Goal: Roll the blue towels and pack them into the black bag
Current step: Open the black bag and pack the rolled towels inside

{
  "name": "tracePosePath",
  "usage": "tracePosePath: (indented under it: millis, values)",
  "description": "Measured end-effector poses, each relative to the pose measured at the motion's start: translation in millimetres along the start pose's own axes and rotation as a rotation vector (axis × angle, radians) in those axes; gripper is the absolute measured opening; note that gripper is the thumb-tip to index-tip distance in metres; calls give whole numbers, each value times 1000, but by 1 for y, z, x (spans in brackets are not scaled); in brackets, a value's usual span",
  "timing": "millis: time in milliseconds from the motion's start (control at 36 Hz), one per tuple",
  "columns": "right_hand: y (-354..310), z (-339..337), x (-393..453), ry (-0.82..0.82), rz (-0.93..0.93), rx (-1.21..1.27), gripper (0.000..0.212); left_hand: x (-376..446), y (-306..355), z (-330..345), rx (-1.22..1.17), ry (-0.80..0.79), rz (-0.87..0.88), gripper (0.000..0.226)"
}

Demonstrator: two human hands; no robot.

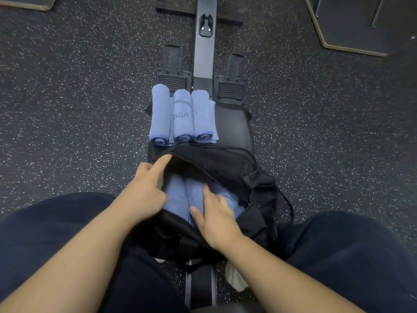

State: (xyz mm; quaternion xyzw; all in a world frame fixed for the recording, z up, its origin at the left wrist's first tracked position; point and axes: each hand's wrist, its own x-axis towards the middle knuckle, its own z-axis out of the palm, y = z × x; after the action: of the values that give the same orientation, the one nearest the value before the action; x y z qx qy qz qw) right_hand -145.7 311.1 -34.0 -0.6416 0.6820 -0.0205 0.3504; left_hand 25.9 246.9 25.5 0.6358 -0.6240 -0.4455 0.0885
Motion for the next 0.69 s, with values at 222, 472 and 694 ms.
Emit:
tracePosePath:
  millis: [222,472,694]
  values:
    - [42,-13,-5,50,211,-179,63,-3,3,-5,10,30,-46,90]
    - [64,-30,-19,-71,502,-339,55,-9,2,-13,30,81,-58,86]
    - [56,-49,-27,-26,506,-435,60,-12,-10,-19,78,138,-102,84]
